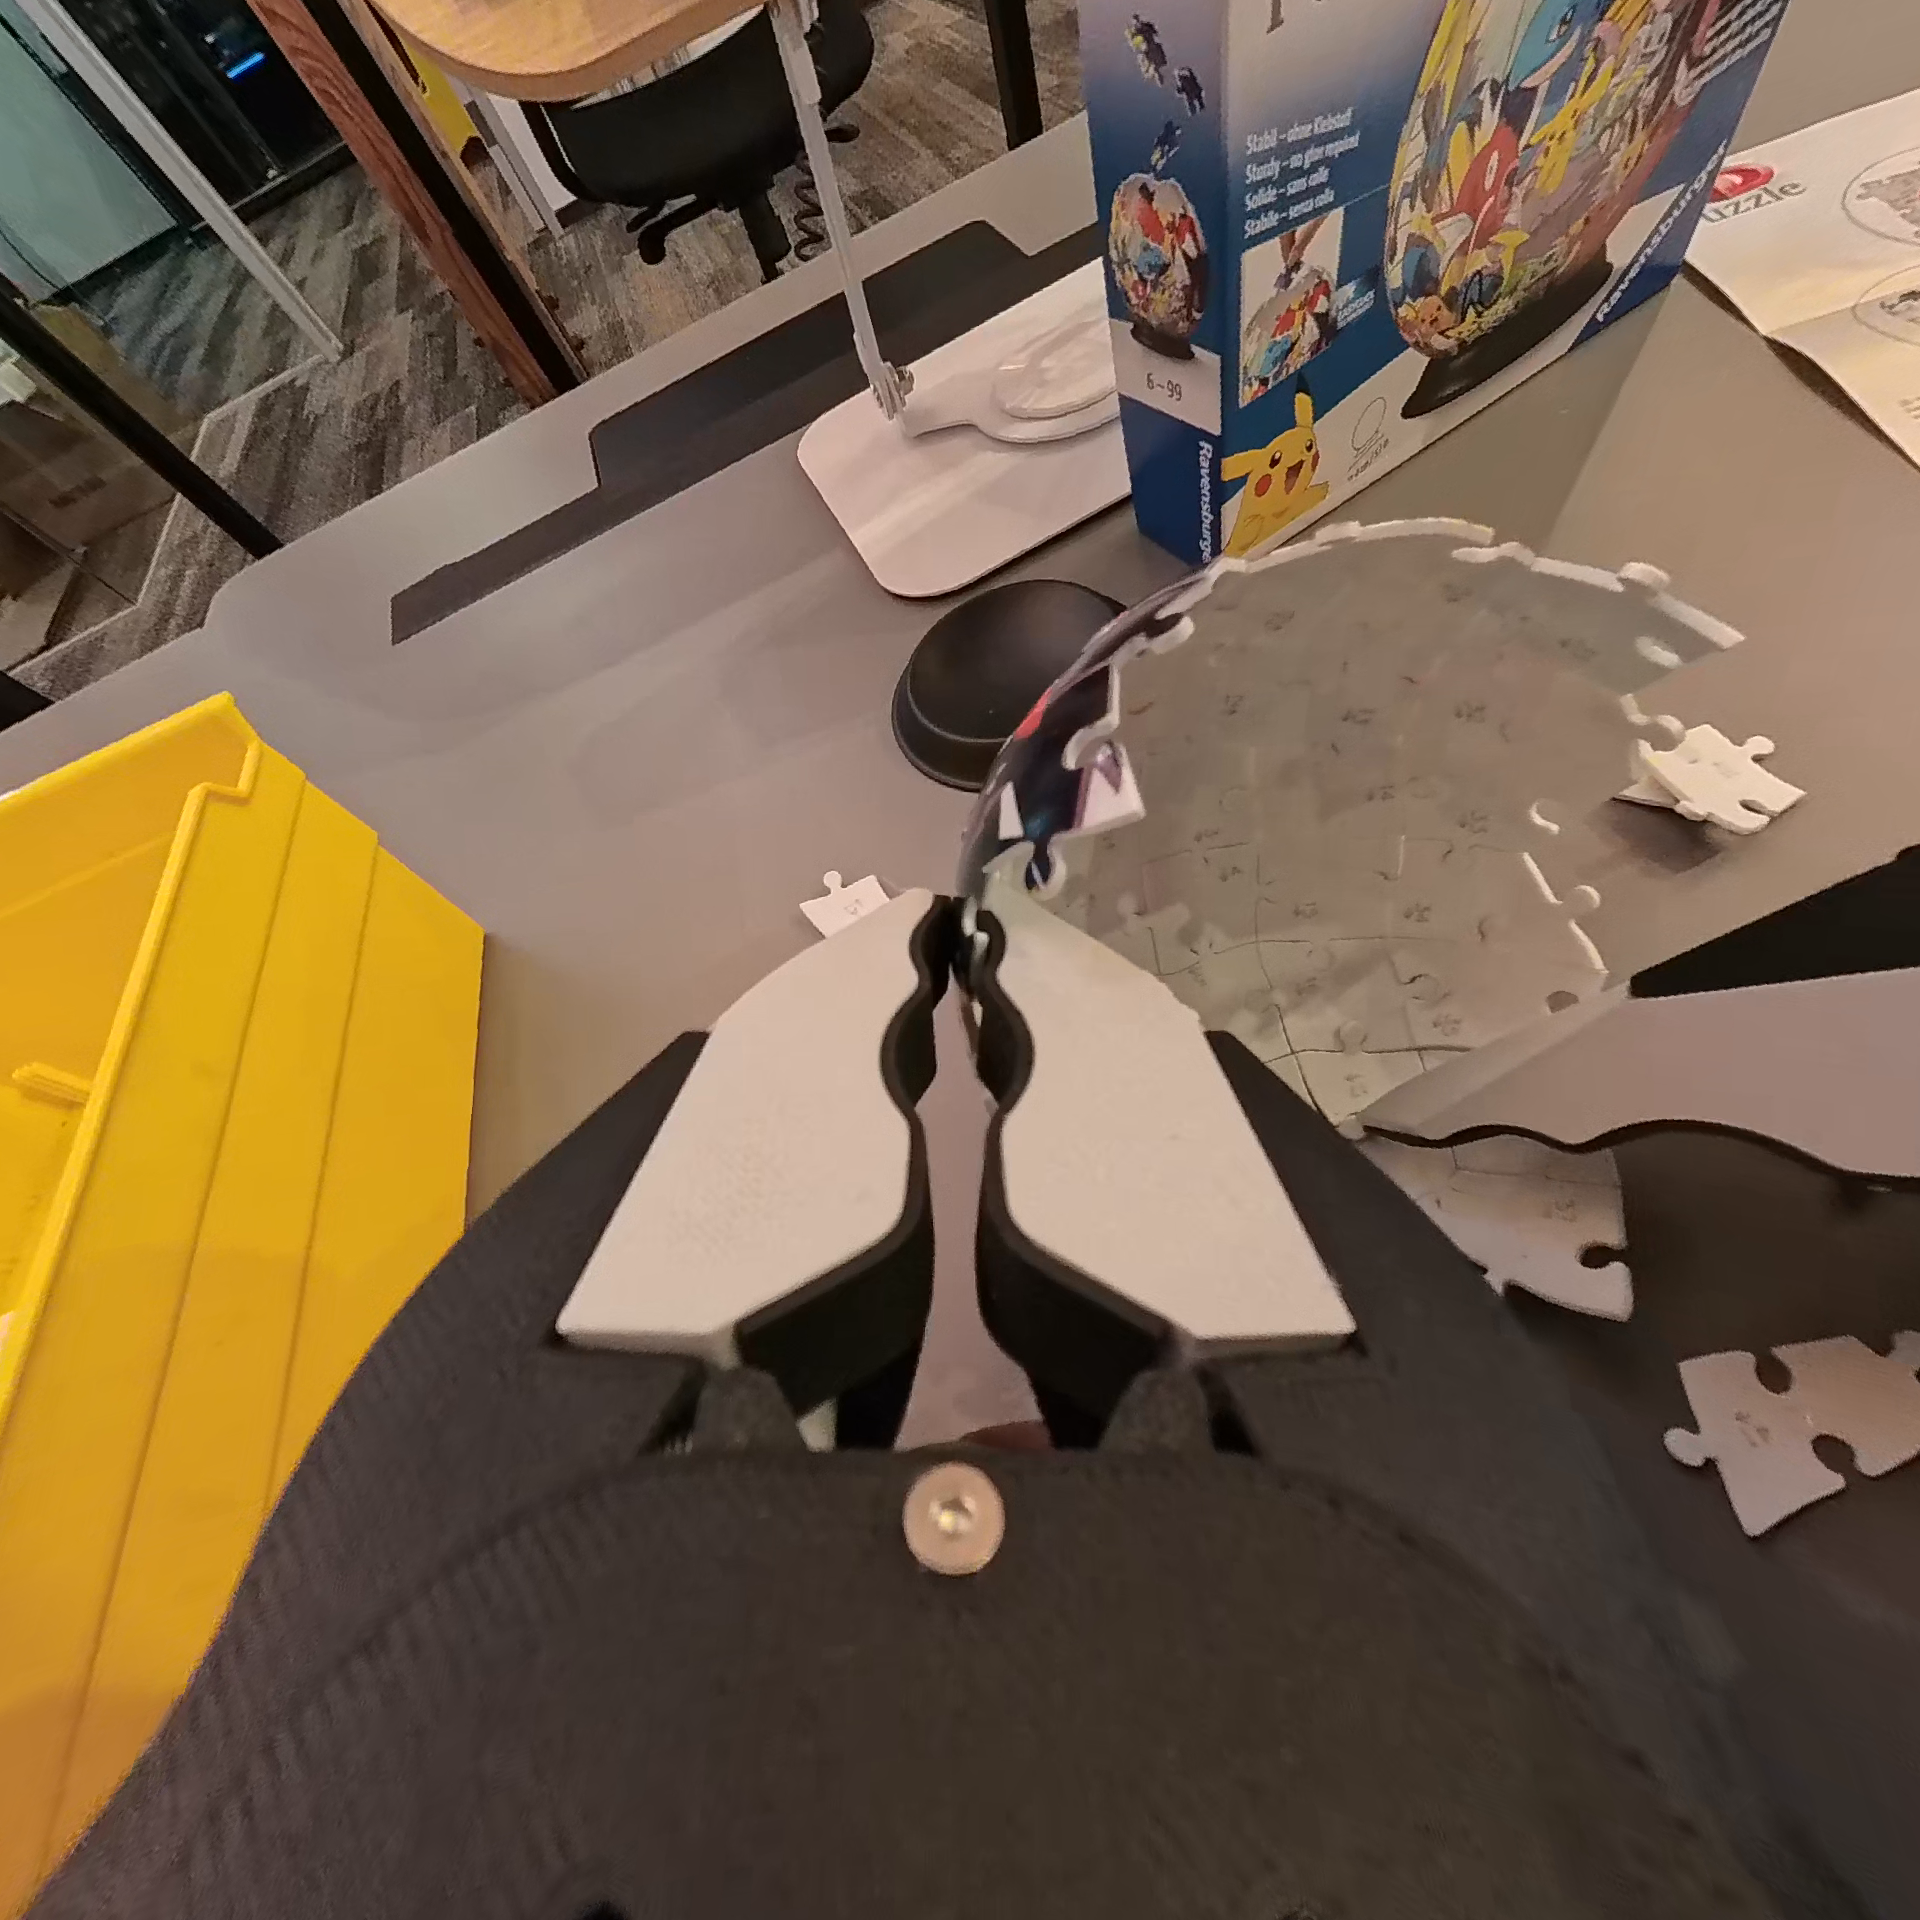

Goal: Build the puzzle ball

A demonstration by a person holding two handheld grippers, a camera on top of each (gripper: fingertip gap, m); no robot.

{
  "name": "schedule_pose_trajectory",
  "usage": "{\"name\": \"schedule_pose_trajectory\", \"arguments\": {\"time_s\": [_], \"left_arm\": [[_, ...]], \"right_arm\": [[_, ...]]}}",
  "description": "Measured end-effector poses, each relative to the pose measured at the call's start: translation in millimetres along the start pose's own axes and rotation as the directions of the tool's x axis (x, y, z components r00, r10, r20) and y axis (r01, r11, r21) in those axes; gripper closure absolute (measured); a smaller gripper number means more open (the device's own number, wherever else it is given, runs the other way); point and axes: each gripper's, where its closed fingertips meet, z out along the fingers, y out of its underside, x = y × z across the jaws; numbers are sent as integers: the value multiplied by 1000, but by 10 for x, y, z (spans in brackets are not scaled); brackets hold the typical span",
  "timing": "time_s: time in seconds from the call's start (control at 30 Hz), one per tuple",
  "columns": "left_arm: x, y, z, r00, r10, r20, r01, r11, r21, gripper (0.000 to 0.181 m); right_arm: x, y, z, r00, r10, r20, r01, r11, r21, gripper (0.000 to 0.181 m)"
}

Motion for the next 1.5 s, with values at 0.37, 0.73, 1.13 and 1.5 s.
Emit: {"name": "schedule_pose_trajectory", "arguments": {"time_s": [0.37,0.73,1.13,1.5], "left_arm": [[-22,36,22,1000,-11,0,11,1000,-12,179],[1,19,16,999,27,19,-26,1000,-10,179],[5,14,17,999,45,22,-45,999,-8,179],[18,2,16,998,59,21,-59,998,-3,179]], "right_arm": [[-7,108,-123,1000,28,-7,-29,998,-50,47],[2,114,-91,999,32,-7,-32,998,-48,48],[176,7,-44,997,-7,-71,4,999,-41,41],[210,19,37,998,49,-40,-52,995,-81,32]]}}
